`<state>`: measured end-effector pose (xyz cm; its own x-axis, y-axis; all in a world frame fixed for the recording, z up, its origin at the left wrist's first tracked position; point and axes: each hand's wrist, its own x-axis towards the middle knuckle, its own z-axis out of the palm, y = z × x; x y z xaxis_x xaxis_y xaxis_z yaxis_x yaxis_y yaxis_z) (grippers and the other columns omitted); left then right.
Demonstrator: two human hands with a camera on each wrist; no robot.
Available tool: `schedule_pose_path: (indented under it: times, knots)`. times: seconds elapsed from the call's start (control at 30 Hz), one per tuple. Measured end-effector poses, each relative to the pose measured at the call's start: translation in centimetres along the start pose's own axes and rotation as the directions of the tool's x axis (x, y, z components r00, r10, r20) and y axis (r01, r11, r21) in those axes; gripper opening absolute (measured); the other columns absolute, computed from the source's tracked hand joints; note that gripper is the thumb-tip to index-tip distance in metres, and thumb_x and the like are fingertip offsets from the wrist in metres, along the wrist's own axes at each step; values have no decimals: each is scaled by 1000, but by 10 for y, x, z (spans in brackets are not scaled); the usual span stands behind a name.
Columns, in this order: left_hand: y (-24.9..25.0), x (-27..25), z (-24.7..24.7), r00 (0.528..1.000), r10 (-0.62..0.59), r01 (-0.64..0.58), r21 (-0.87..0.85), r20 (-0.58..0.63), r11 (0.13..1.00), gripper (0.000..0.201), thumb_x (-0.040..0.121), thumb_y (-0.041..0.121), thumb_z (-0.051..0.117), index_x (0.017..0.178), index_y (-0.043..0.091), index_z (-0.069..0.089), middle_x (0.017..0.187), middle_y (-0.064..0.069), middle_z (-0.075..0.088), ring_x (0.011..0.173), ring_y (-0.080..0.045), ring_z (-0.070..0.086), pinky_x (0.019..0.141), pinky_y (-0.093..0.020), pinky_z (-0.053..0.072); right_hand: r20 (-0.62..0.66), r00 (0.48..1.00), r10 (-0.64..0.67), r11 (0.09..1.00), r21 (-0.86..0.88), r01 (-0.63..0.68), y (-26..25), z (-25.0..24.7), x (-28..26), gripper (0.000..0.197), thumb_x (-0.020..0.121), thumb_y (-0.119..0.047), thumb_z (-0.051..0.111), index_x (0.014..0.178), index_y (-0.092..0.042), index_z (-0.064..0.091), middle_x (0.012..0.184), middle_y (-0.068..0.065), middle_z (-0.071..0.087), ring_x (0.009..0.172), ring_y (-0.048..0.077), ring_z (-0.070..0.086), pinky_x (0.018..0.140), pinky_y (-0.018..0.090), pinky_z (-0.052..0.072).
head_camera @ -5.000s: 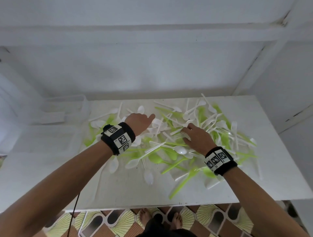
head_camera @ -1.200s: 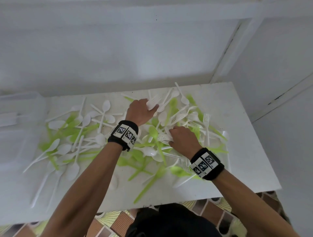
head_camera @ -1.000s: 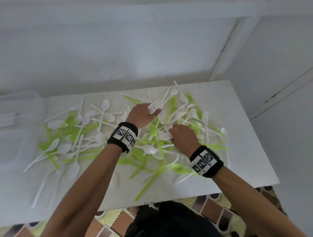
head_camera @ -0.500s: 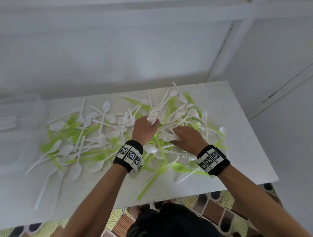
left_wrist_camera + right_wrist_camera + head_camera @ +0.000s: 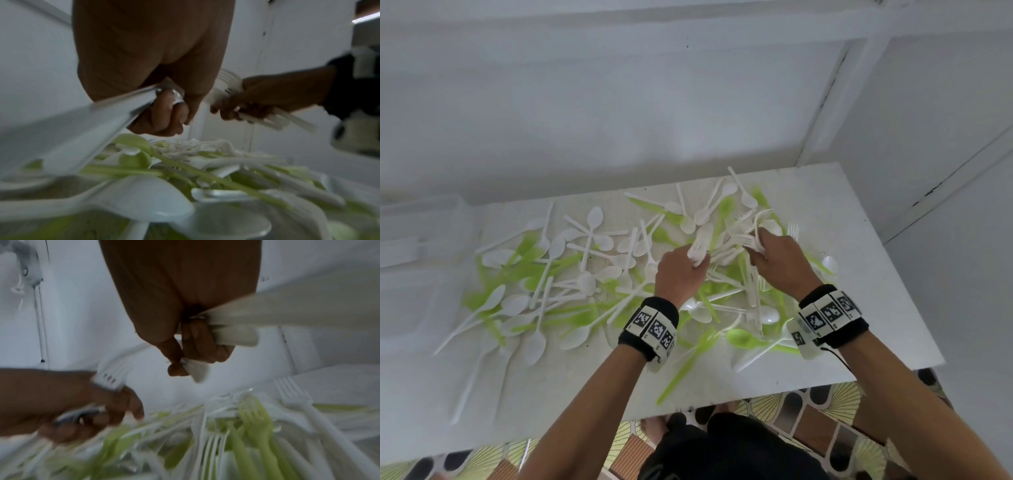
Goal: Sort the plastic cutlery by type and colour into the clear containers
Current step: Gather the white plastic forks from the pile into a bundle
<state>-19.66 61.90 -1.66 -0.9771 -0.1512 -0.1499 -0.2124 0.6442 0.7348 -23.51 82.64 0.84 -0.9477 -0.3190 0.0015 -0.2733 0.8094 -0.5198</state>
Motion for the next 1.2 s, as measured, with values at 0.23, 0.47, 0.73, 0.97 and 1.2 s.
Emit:
schedule_pose_path:
  times: [0.23, 0.47, 0.73, 0.97, 1.2]
  knots:
    - [14, -2, 16, 903, 226, -395, 501, 365, 770, 33, 91, 25, 68, 124, 25, 68, 118, 3, 50, 93, -26, 64, 73, -35, 48, -255, 964, 72, 992, 118, -43, -1, -26, -9, 19, 93, -23, 61, 103, -7, 62, 58, -10, 48, 53, 24, 46, 58, 31, 33]
    - [20, 10, -9, 856, 367, -506, 446, 363, 738, 24, 83, 25, 72, 107, 23, 69, 114, 9, 55, 84, -22, 64, 63, -30, 42, -256, 929, 266, 953, 214, -214, 12, -12, -12, 17, 97, -27, 57, 97, -10, 55, 62, -10, 49, 55, 14, 47, 62, 29, 32]
    - [14, 31, -46, 840, 495, -532, 163, 221, 831, 17, 92, 32, 69, 105, 21, 70, 124, 7, 35, 69, -20, 59, 70, -28, 49, 33, 874, 484, 875, -22, -483, 13, 18, -15, 39, 88, -53, 67, 91, -15, 56, 86, 5, 55, 88, 31, 58, 71, 32, 42]
    - [-4, 29, -52, 906, 352, -402, 215, 235, 890, 24, 95, 47, 63, 107, 31, 76, 87, 3, 61, 79, -19, 60, 66, -31, 43, -124, 903, 412, 906, 157, -392, 6, 14, -9, 29, 90, -36, 65, 76, -13, 56, 66, 4, 61, 65, 27, 58, 61, 29, 45]
    - [-4, 24, -53, 922, 265, -336, 244, 283, 910, 29, 88, 10, 59, 97, 35, 69, 69, 17, 72, 55, 1, 57, 66, -38, 58, -204, 885, 418, 824, 495, -276, -13, -8, -10, 29, 99, -22, 52, 76, -16, 67, 61, -6, 71, 51, 4, 57, 53, 10, 42]
